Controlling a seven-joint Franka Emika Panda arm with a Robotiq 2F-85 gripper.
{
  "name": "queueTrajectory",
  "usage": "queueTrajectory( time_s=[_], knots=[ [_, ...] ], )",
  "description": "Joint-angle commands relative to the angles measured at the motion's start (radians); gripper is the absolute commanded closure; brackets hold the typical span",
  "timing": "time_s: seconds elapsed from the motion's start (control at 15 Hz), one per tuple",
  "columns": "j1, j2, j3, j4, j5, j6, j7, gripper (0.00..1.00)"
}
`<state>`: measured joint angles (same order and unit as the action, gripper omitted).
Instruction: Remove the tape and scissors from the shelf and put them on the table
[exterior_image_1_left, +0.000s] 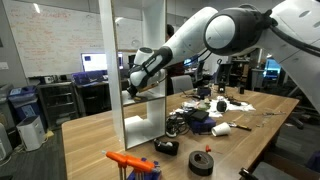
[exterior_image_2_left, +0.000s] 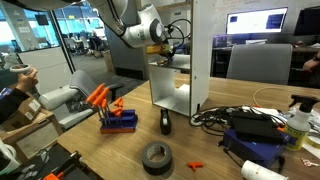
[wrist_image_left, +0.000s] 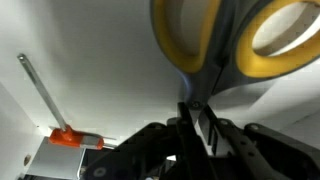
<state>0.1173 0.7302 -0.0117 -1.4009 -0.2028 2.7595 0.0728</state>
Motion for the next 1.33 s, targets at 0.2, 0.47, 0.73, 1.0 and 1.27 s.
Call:
queueTrajectory(
  time_s=[0.2, 0.47, 0.73, 1.0, 1.27],
  knots=[
    [-0.026, -0.104, -0.037, -0.180, 0.031, 0.073, 0.011, 0.85],
    [-0.031, -0.201, -0.064, -0.321, 0.025, 0.092, 0.017, 0.85],
    [-0.026, -0.299, -0.092, -0.457, 0.013, 0.109, 0.031, 0.85],
    [-0.028, -0.391, -0.112, -0.584, 0.004, 0.109, 0.038, 0.85],
    [-0.033, -0.485, -0.135, -0.724, -0.010, 0.114, 0.051, 0.84]
  ],
)
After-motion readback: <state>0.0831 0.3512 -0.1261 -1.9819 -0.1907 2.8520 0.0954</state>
